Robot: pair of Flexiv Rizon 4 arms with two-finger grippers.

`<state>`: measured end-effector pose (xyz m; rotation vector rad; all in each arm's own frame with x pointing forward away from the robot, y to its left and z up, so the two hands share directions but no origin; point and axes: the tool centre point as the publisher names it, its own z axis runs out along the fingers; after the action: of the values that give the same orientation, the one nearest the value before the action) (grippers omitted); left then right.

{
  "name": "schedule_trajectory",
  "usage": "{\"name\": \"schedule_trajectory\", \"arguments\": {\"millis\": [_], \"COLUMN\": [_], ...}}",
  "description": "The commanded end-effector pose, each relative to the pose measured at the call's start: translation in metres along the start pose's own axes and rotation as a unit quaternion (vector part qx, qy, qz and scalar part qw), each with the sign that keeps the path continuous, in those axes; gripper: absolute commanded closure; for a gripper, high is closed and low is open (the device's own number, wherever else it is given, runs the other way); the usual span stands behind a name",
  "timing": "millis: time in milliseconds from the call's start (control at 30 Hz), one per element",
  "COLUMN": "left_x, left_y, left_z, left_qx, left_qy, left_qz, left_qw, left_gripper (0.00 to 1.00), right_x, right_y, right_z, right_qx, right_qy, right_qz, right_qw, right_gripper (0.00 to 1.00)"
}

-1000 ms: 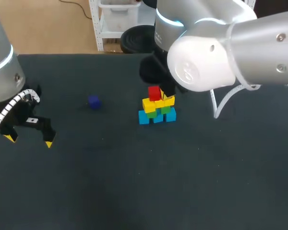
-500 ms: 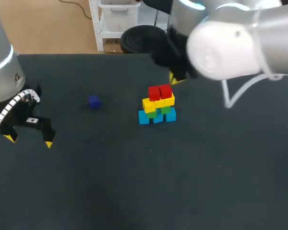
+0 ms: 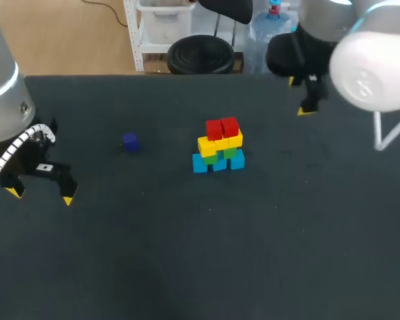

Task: Place the blue cubes, place green cubes on the blue cubes, place the yellow cubes on the green cubes, then place the red cubes on the yellow cubes, and place purple cube on the red cubes.

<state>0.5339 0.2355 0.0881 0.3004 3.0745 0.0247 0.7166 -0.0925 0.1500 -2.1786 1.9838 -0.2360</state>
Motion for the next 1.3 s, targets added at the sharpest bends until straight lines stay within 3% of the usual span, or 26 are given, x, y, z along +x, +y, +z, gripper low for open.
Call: {"name": "schedule_trajectory", "arguments": {"millis": [33,300,500,800,1100,1300], "left_x": [-0.001,-0.001,-0.038,-0.095,-0.101,-0.101], "left_y": [0.0,0.0,-0.002,-0.018,-0.021,-0.021], "left_z": [0.001,0.001,-0.015,-0.004,-0.001,-0.001], "left_qx": [0.001,0.001,-0.048,-0.048,-0.045,-0.045], "left_qy": [0.001,0.001,0.008,0.021,0.028,0.028], "left_qz": [0.001,0.001,0.049,0.111,0.12,0.12], "left_qw": [1.0,1.0,0.998,0.992,0.991,0.991], "left_gripper": [0.0,0.0,0.0,0.0,0.0,0.0], "right_x": [0.003,0.003,0.003,0.003,0.003,0.061], "right_y": [0.008,0.008,0.008,0.008,0.008,-0.006], "right_z": [-0.004,-0.004,-0.004,-0.004,-0.004,-0.026], "right_qx": [0.038,0.038,0.038,0.038,0.038,0.073], "right_qy": [-0.003,-0.003,-0.003,-0.003,-0.003,0.016], "right_qz": [-0.001,-0.001,-0.001,-0.001,-0.001,0.076], "right_qw": [0.999,0.999,0.999,0.999,0.999,0.994], "right_gripper": [0.0,0.0,0.0,0.0,0.0,0.0]}}
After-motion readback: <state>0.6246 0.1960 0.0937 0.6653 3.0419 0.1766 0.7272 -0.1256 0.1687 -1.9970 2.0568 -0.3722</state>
